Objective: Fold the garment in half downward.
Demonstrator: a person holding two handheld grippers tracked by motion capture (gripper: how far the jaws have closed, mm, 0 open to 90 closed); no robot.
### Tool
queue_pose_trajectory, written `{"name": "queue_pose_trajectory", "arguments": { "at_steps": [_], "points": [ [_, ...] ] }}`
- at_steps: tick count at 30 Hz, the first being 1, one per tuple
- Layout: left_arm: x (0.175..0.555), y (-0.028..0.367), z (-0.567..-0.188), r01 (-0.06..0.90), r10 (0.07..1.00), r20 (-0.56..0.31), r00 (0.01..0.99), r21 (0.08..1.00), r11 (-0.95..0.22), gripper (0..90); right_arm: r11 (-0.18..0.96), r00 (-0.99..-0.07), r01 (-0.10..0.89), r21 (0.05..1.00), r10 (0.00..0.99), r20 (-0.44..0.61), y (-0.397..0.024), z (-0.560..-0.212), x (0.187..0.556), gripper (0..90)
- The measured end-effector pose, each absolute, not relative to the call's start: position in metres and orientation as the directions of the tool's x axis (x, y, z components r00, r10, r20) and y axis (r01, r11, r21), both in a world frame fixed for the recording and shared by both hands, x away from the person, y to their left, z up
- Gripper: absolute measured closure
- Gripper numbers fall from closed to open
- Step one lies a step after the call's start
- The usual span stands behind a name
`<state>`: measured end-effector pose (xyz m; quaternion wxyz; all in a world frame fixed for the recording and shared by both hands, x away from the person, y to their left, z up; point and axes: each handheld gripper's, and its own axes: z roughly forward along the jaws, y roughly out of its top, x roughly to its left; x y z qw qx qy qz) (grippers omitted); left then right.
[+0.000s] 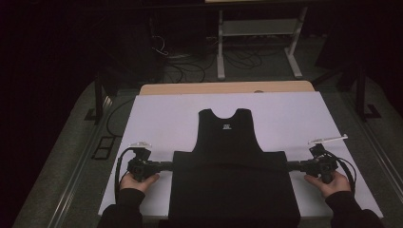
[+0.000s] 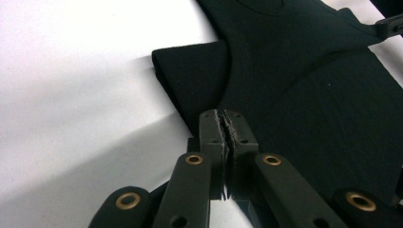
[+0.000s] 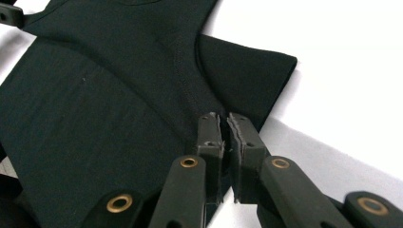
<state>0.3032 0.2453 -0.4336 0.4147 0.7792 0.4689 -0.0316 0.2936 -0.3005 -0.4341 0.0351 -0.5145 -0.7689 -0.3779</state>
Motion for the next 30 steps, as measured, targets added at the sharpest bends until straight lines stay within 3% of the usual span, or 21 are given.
{"name": "queue_pose_trajectory", "arguments": {
  "at_steps": [6, 12, 16, 21, 30],
  "points": [
    [0.305, 0.247, -0.433, 0.760, 0.706, -0.443, 0.553, 0.616, -0.208, 81.7, 0.178, -0.456, 0.819, 0.546, 0.779, 0.431, -0.301, -0.435, 0.294, 72.9],
    [0.305, 0.245, -0.432, 0.749, 0.710, -0.426, 0.561, 0.627, -0.215, 68.7, 0.186, -0.487, 0.777, 0.602, 0.783, 0.386, -0.299, -0.431, 0.292, 61.0],
    [0.303, 0.240, -0.428, 0.712, 0.736, -0.352, 0.578, 0.658, -0.245, 49.5, 0.192, -0.491, 0.759, 0.621, 0.796, 0.354, -0.298, -0.429, 0.293, 48.8],
    [0.303, 0.242, -0.426, 0.701, 0.722, -0.370, 0.585, 0.678, -0.221, 36.4, 0.186, -0.496, 0.745, 0.640, 0.797, 0.345, -0.298, -0.427, 0.294, 37.7],
    [0.308, 0.244, -0.420, 0.671, 0.689, -0.368, 0.624, 0.704, -0.232, 25.1, 0.191, -0.513, 0.722, 0.665, 0.793, 0.328, -0.297, -0.422, 0.298, 18.0]
  ]
}}
